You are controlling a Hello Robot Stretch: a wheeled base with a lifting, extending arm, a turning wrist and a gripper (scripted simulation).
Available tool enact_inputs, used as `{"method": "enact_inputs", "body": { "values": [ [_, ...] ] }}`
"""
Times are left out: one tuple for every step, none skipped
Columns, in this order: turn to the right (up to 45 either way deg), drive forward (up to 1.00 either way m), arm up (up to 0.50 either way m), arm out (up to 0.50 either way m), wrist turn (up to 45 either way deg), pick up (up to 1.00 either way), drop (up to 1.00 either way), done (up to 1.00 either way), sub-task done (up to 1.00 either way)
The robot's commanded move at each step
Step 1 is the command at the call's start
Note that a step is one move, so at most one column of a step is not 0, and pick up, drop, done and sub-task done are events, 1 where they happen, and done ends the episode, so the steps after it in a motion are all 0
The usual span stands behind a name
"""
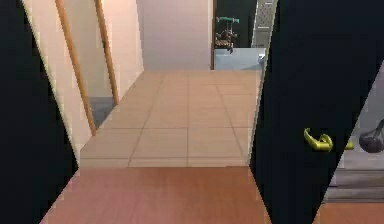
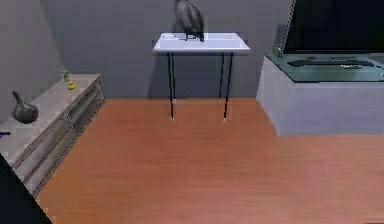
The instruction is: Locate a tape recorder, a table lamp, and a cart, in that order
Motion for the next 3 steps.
{"method": "enact_inputs", "body": {
  "values": [
    [0.0, 1.0, 0.0, 0.0, 0.0, 0.0, 0.0, 0.0, 0.0],
    [6.0, 0.0, 0.0, 0.0, 0.0, 0.0, 0.0, 0.0, 0.0],
    [0.0, 0.85, 0.0, 0.0, 0.0, 0.0, 0.0, 0.0, 0.0]
  ]
}}
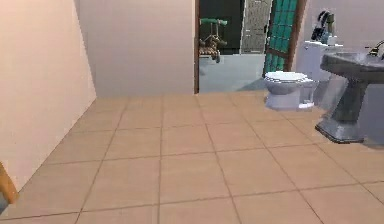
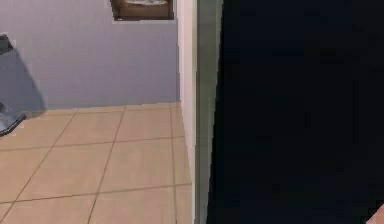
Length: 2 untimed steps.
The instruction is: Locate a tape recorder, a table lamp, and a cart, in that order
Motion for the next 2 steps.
{"method": "enact_inputs", "body": {
  "values": [
    [9.0, 0.0, 0.0, 0.0, 0.0, 0.0, 0.0, 0.0, 0.0],
    [0.0, 1.0, 0.0, 0.0, 0.0, 0.0, 0.0, 0.0, 0.0]
  ]
}}
